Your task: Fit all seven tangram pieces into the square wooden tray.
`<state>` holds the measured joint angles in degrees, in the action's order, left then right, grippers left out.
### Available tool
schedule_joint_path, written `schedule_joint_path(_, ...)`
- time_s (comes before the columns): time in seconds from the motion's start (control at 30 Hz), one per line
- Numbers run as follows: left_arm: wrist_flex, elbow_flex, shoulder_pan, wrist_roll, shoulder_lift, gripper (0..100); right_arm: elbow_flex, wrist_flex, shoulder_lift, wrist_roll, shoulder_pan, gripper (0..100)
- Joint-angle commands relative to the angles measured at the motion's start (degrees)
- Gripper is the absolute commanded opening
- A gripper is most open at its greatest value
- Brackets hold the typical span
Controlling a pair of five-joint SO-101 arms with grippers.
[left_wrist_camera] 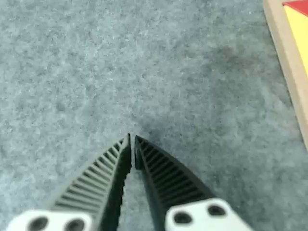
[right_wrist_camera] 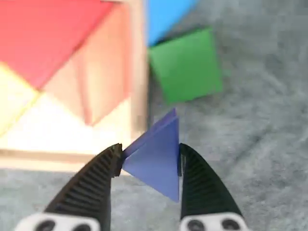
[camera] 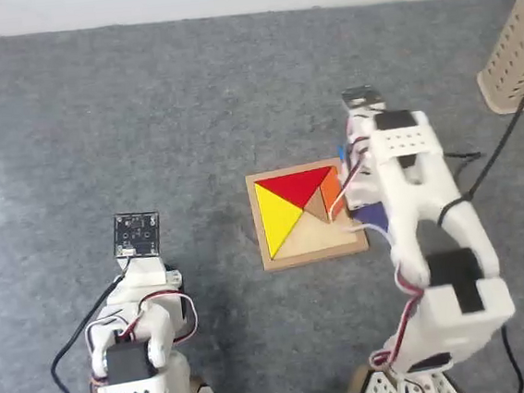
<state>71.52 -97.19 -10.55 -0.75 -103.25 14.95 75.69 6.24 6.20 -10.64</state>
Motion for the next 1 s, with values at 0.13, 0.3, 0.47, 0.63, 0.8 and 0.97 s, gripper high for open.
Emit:
schedule_joint_path(0.13,0.1,0.7,0.0,0.4,-0.9,1,-0.4,0.7,-9.3,8.3,-10.2,0.6)
schedule_joint_path(0.3,0.1,0.7,0.0,0.4,-0.9,1,-0.4,0.7,-9.1,20.0,-14.6,0.6)
schedule_joint_path(0.47,0.1,0.7,0.0,0.4,-0.9,1,-0.2,0.7,-9.1,37.4,-13.3,0.6)
schedule_joint_path(0.63,0.1,0.7,0.0,0.4,-0.9,1,-0.2,2.3,-9.1,41.2,-12.6,0.6)
schedule_joint_path(0.8,0.1,0.7,0.0,0.4,-0.9,1,-0.2,2.3,-9.1,41.1,-12.8,0.6)
schedule_joint_path(0.97,0.1,0.7,0.0,0.4,-0.9,1,1.6,2.3,-9.6,38.6,-9.8,0.6)
